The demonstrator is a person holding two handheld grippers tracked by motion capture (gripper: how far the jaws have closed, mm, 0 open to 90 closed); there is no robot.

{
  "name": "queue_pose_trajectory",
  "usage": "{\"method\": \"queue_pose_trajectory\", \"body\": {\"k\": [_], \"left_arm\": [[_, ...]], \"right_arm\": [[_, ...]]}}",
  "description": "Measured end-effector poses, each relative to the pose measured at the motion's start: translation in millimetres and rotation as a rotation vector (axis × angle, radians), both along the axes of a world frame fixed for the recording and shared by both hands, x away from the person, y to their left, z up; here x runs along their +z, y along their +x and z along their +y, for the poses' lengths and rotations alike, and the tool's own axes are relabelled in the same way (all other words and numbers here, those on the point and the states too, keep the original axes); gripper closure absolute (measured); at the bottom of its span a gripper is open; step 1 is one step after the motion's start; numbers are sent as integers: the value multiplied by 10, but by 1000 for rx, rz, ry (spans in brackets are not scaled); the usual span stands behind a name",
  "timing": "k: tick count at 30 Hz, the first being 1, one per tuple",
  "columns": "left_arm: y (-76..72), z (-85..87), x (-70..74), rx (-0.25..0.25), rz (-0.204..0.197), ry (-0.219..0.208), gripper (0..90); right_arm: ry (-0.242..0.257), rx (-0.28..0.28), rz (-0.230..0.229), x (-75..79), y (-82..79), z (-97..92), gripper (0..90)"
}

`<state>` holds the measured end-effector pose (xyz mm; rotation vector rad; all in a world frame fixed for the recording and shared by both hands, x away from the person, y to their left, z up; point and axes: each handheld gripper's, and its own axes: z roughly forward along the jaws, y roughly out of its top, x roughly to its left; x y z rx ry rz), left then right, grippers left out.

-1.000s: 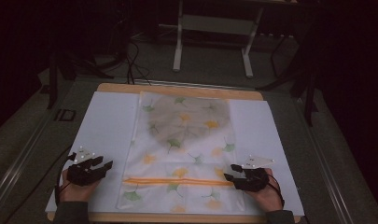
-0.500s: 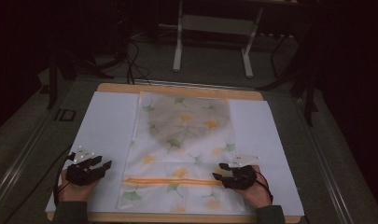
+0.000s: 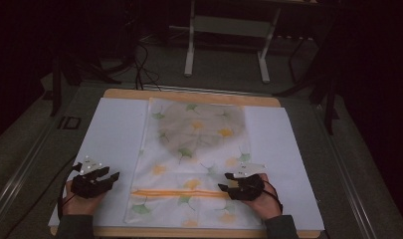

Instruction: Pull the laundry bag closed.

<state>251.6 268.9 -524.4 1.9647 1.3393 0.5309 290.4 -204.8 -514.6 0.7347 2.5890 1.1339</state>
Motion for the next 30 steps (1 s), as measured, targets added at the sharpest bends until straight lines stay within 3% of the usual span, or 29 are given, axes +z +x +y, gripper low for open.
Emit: {"method": "queue_pose_trajectory", "body": {"k": [11, 30], "left_arm": [[0, 40, 11, 35, 3, -9, 567], [2, 37, 17, 15, 8, -4, 601]], "right_arm": [[9, 37, -4, 26, 5, 191, 515], [15, 110, 7, 47, 20, 540, 508]]}}
